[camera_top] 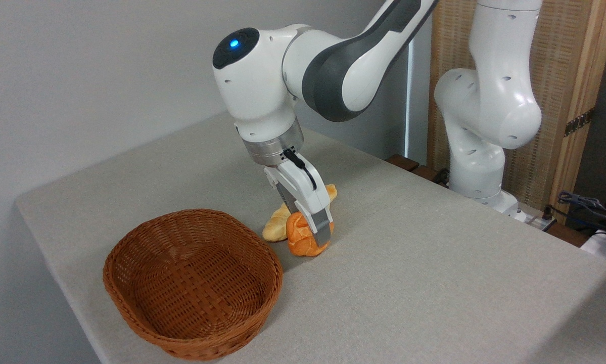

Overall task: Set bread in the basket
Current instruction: 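Close the gripper on the orange bread and lift it toward the basket, then lower the orange bread into the basket and release it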

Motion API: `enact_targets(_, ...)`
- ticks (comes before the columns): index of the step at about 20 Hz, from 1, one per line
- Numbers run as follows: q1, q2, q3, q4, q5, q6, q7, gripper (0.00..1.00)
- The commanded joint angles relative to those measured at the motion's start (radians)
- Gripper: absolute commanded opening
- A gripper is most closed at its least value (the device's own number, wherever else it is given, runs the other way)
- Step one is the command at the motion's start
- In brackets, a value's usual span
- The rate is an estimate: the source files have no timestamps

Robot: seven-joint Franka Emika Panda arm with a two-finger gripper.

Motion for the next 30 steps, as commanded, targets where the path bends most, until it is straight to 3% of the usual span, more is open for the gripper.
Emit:
enact_targets(1,-0.007,-0.005,0.009,-0.004,0.003,0.024,0.018,0.33)
enact_targets(12,-0.007,-0.008,0.011,0.007,0.001,0.024,0.018,0.37)
enact_targets(23,-0.002,-0.017,0.046,0.196,-0.010,0.025,0.018,0.38)
enact_targets(25,-0.002,-0.014,0.051,0.202,-0.011,0.071,0.017,0.39)
enact_targets(28,-0.005,-0.005,0.049,0.202,-0.011,0.154,0.017,0.44)
enact_targets(30,-0.008,0.021,0.046,0.202,-0.011,0.236,0.017,0.59)
